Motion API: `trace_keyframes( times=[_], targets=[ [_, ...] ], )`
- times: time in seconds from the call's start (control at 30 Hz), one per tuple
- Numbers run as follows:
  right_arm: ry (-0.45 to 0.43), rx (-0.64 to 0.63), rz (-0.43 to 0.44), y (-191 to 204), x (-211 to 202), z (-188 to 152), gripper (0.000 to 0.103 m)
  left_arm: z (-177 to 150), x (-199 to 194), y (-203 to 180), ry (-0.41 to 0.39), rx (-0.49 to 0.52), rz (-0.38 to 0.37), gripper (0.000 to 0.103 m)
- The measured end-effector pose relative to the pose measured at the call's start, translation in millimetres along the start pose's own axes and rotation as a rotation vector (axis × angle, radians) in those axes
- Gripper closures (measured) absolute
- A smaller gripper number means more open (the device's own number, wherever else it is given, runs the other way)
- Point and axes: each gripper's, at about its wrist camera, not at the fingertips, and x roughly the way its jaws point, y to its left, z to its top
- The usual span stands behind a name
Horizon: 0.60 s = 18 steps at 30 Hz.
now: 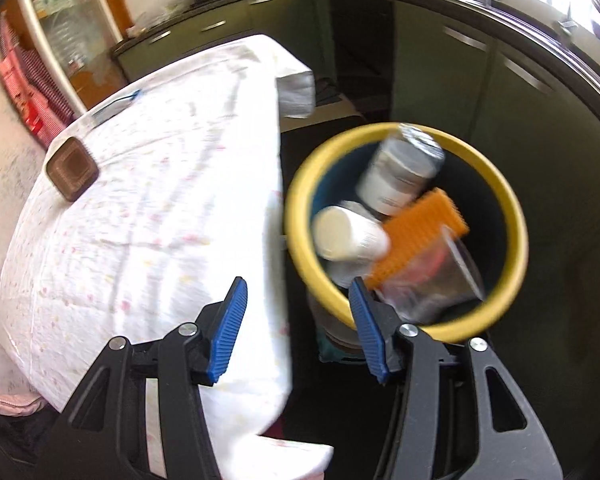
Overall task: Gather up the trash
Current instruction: 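Carry the bottle over the yellow bin and open the left tool, then grasp the brown plastic container by its rim with the right tool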
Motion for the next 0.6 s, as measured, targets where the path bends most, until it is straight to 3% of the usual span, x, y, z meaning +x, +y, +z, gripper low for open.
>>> trace_keyframes(
  times=[0.3,0.5,0.6],
  targets=[
    [-0.102,-0.254,0.131,125.2,8.1,55.1,0.052,-51.5,-56.1,89.1,-0.009,-0.180,0.130,0.005],
    [-0.131,-0.403,0.133,180.5,28.5,82.6,0.052,-66.2,-69.4,105.0,-0.021,-0.205,0.162,0.005],
    [-0.094,-0.447,0.136,200.9,54.0,95.5,0.062,-70.0,-73.5,105.7,-0.031,-0.215,0.158,0.005]
  ],
)
